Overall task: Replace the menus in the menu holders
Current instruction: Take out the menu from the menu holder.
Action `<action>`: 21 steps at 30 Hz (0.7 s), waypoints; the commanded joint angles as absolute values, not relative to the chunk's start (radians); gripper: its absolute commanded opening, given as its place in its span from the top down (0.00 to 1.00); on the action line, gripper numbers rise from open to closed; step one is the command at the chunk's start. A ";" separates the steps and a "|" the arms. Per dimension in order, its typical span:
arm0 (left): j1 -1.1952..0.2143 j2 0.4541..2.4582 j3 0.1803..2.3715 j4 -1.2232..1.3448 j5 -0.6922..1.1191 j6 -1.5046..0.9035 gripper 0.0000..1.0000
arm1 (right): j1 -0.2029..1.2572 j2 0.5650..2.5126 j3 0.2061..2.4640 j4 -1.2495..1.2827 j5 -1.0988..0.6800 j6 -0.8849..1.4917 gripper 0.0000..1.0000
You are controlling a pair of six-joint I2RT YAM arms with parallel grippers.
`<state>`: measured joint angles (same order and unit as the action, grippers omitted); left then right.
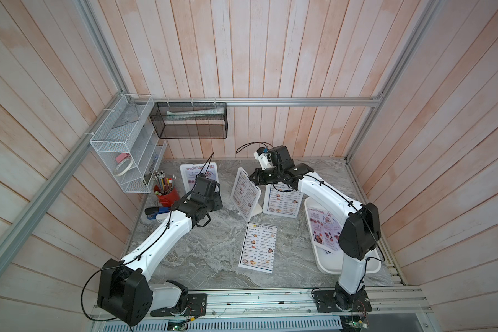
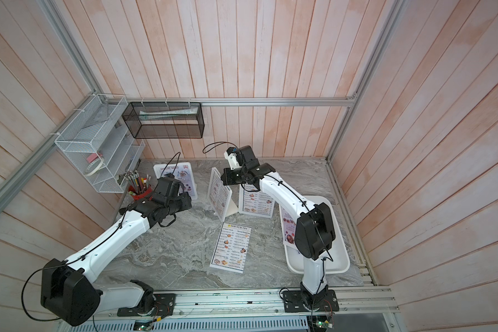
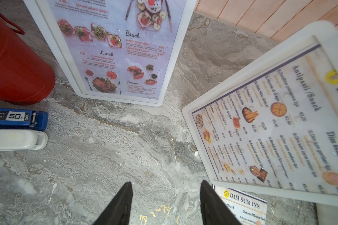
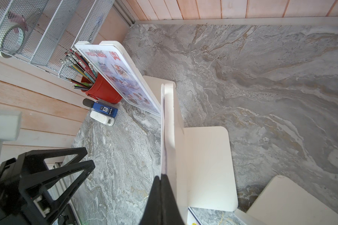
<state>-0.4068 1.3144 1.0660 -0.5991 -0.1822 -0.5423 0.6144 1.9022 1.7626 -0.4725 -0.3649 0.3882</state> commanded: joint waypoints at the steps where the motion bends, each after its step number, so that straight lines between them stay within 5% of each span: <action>1: -0.405 1.298 1.088 -0.615 -0.196 -0.534 0.42 | 0.617 1.893 1.806 -0.488 -0.382 0.372 1.00; 21: -0.406 1.300 1.112 -0.618 -0.202 -0.526 0.42 | 0.602 1.849 1.946 -0.531 -0.429 0.371 1.00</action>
<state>-0.4068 1.3144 1.0843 -0.6128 -0.1917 -0.5419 0.6067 1.8797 1.9171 -0.5064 -0.3954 0.3847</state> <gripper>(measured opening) 0.580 0.043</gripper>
